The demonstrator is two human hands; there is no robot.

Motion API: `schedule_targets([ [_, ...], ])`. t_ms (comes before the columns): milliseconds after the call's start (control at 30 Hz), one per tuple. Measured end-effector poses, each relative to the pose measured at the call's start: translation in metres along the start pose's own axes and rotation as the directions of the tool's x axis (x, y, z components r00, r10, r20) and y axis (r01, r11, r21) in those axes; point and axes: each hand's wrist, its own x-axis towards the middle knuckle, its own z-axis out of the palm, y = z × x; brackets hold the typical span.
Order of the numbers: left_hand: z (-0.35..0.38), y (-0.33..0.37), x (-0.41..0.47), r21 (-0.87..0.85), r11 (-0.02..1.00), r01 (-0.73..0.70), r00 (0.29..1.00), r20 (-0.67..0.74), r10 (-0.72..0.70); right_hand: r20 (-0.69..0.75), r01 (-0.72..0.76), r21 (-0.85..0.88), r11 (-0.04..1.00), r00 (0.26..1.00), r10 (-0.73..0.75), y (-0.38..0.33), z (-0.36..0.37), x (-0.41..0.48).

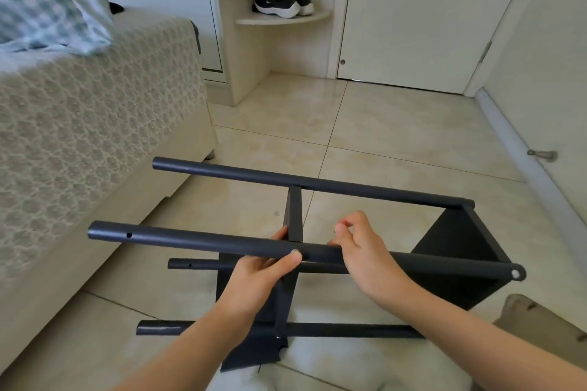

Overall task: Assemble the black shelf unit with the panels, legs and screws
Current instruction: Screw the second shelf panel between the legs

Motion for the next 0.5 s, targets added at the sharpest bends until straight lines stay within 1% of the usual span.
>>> schedule_targets([
  [200, -0.007, -0.015, -0.011, -0.055, 0.997, 0.057, 0.998, -0.012, -0.058, 0.044, -0.002, -0.008, 1.0, 0.999, 0.003, 0.001, 0.014, -0.01],
  [400, -0.005, -0.018, -0.02, -0.104, 0.993, 0.061, 0.998, -0.026, -0.064, 0.034, -0.012, 0.036, 0.999, 0.999, 0.01, 0.002, 0.019, -0.016],
  [500, -0.001, -0.017, -0.025, -0.127, 0.988, 0.084, 0.993, -0.074, -0.094, 0.042, -0.023, 0.047, 0.999, 0.999, 0.021, 0.002, 0.02, -0.017],
])
